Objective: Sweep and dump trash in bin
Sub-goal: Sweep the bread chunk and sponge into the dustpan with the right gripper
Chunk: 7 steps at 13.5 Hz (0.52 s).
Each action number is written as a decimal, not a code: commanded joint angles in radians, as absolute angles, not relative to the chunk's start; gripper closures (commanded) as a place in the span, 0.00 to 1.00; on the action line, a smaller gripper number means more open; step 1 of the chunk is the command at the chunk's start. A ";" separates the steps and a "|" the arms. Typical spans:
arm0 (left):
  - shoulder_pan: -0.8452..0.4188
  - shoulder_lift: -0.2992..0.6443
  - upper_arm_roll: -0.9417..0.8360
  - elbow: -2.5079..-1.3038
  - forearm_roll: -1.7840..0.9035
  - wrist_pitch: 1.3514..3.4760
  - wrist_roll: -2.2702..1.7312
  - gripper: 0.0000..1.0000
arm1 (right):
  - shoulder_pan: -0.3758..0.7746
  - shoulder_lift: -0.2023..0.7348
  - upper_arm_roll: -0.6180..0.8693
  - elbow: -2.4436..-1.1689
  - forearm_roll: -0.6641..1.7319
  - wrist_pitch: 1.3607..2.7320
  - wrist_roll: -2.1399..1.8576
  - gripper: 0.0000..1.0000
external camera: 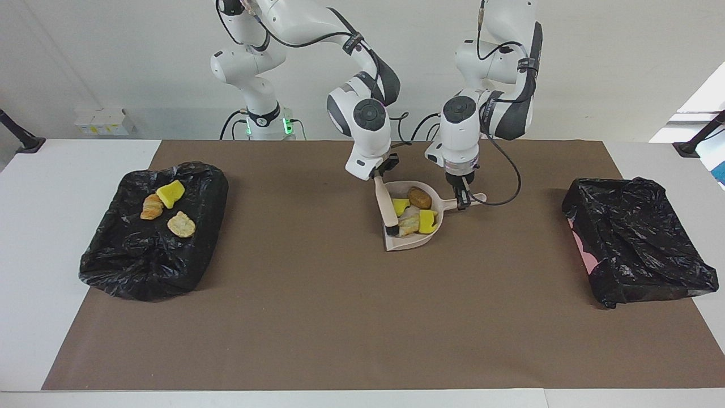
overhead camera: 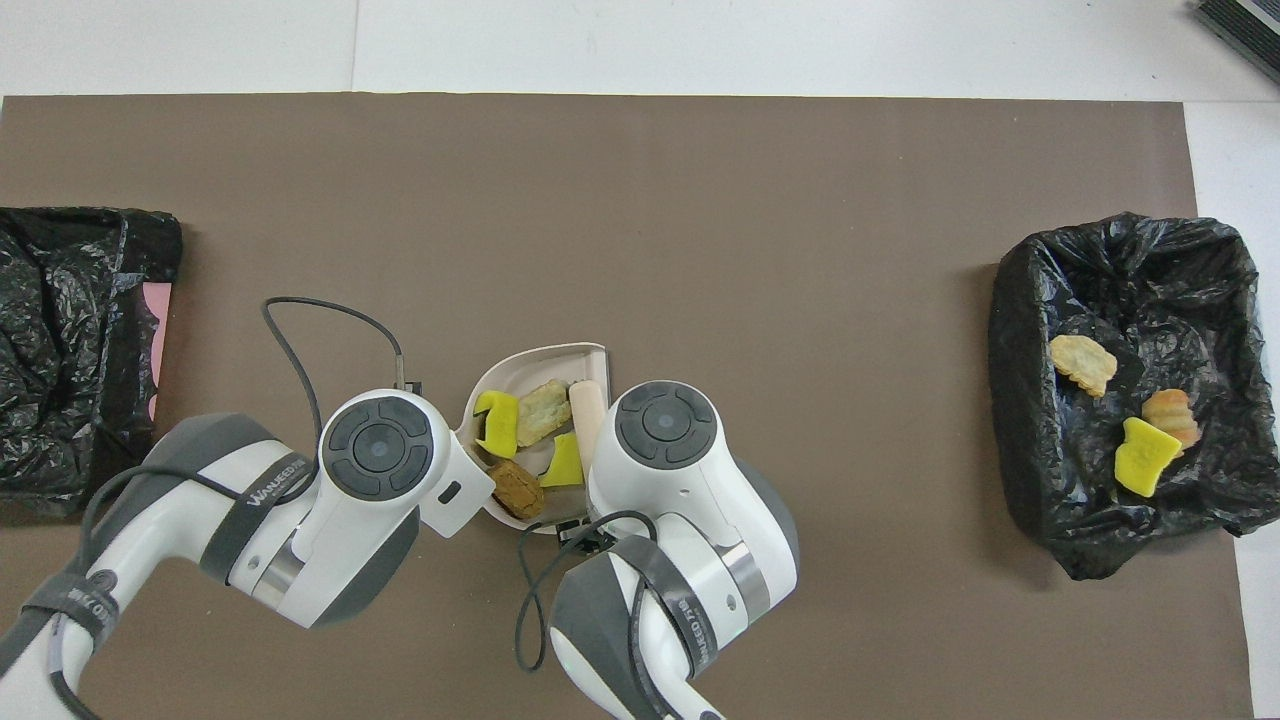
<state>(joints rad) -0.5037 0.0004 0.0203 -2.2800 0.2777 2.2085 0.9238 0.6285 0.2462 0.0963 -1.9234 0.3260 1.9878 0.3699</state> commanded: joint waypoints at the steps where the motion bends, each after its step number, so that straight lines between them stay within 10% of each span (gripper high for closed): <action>1: -0.499 -0.014 0.026 -2.307 0.296 2.206 0.911 1.00 | 0.624 0.261 0.100 -1.911 0.358 1.996 0.336 1.00; 7: -0.482 -0.012 0.025 -2.306 0.295 2.207 0.910 0.92 | 0.580 0.216 0.091 -1.922 0.272 1.864 0.388 1.00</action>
<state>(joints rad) -0.4945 0.0004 0.0228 -2.2824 0.2776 2.2076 0.9220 0.6096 0.2450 0.0893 -1.9200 0.2894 1.8959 0.3715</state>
